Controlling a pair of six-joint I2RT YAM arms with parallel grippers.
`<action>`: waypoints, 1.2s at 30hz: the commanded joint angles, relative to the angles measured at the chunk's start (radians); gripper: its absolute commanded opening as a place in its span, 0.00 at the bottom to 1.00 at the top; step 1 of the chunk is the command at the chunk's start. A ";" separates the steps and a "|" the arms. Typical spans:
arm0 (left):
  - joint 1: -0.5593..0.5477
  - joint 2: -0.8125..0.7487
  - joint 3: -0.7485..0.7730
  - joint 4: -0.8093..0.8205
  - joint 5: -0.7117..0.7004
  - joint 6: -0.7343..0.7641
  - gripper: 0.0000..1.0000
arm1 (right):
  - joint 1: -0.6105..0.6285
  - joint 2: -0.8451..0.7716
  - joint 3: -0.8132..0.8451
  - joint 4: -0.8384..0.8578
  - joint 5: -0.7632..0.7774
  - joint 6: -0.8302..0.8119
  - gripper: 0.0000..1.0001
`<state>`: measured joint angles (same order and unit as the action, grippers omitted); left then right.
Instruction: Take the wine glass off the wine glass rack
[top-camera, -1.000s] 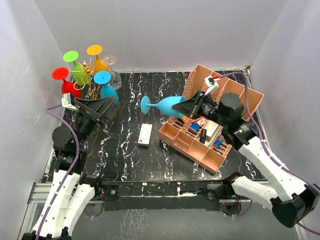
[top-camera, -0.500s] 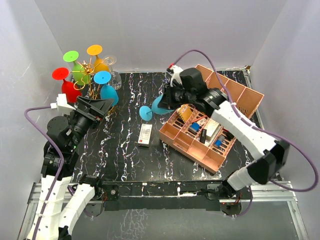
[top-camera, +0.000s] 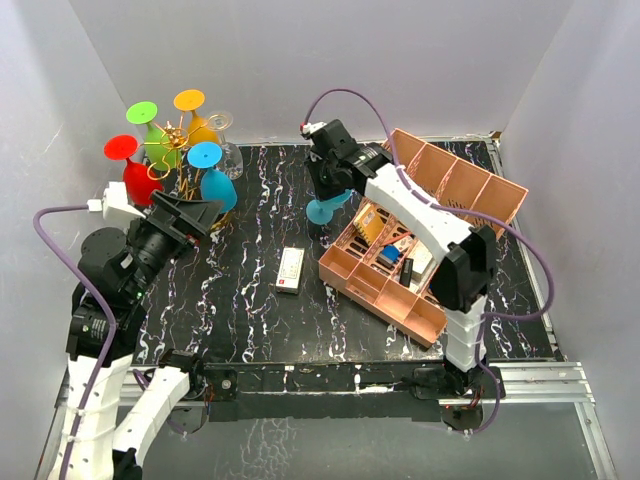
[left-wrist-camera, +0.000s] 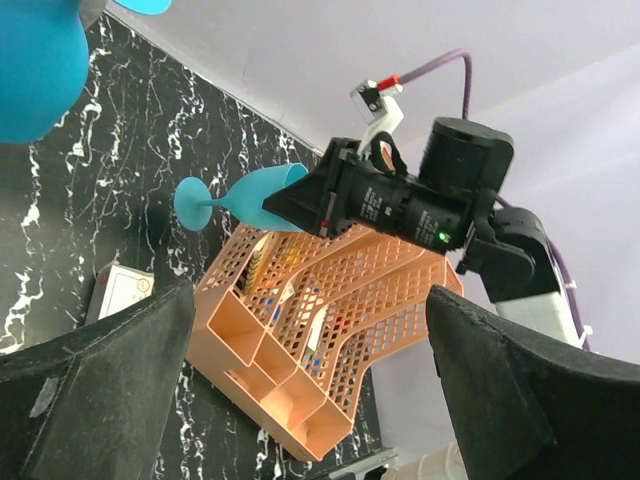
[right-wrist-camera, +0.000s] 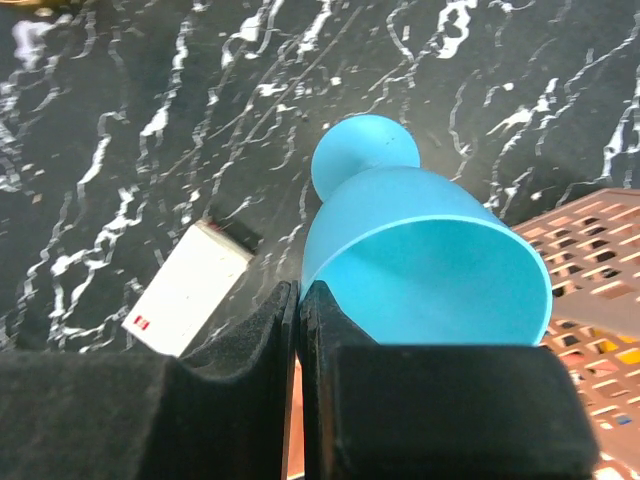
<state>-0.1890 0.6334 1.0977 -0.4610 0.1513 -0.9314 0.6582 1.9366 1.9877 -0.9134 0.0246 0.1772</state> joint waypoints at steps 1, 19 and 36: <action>0.005 -0.003 0.057 -0.064 -0.040 0.075 0.97 | -0.010 0.084 0.187 -0.058 0.124 -0.048 0.08; 0.004 -0.016 0.080 -0.103 -0.068 0.118 0.97 | -0.081 0.215 0.271 -0.103 0.078 -0.056 0.15; 0.005 -0.013 0.093 -0.117 -0.092 0.126 0.97 | -0.081 0.179 0.369 -0.130 -0.001 -0.050 0.65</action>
<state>-0.1890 0.6182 1.1587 -0.5816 0.0734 -0.8204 0.5751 2.2150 2.3196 -1.0775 0.0547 0.1284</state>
